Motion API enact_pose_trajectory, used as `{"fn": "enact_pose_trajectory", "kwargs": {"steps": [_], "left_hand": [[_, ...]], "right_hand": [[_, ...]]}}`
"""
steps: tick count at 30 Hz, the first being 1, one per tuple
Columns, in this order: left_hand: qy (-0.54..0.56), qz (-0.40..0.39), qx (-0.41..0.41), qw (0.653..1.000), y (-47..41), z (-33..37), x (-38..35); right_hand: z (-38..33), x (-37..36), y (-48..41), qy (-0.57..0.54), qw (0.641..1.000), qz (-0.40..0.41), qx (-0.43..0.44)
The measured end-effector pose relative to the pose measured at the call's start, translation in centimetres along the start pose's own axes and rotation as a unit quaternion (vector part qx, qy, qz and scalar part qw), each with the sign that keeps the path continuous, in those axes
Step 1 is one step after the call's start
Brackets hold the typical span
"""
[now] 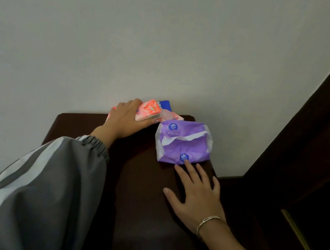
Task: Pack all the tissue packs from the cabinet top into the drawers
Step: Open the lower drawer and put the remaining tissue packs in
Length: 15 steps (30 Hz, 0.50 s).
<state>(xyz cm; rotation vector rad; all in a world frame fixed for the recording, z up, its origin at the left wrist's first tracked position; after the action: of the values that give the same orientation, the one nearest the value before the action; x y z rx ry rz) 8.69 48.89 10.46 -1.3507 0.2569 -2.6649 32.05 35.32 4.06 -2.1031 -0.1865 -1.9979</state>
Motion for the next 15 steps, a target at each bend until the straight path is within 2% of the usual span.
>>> {"fn": "enact_pose_trajectory", "kwargs": {"steps": [8,15], "left_hand": [[-0.078,0.042,-0.052,0.995,11.1,-0.9,4.4],[-0.014,0.075,-0.044,0.996,20.1,-2.0,6.6]], "right_hand": [[-0.2,0.4,0.1,0.002,1.0,-0.022,-0.001],[-0.6,1.4,0.5,0.008,1.0,-0.011,0.006]]}}
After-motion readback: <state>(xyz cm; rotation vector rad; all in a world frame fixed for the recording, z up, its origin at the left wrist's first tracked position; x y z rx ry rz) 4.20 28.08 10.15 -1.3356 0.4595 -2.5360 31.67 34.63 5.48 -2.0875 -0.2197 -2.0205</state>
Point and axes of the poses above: each hand's wrist, its own y-axis away from the middle knuckle, its own x-axis out of the back of the hand, z = x × y, the point moved 9 cm from there along -y, towards the middle knuckle, and after that the axes turned 11 degrees about y, right-handed, at the moved point
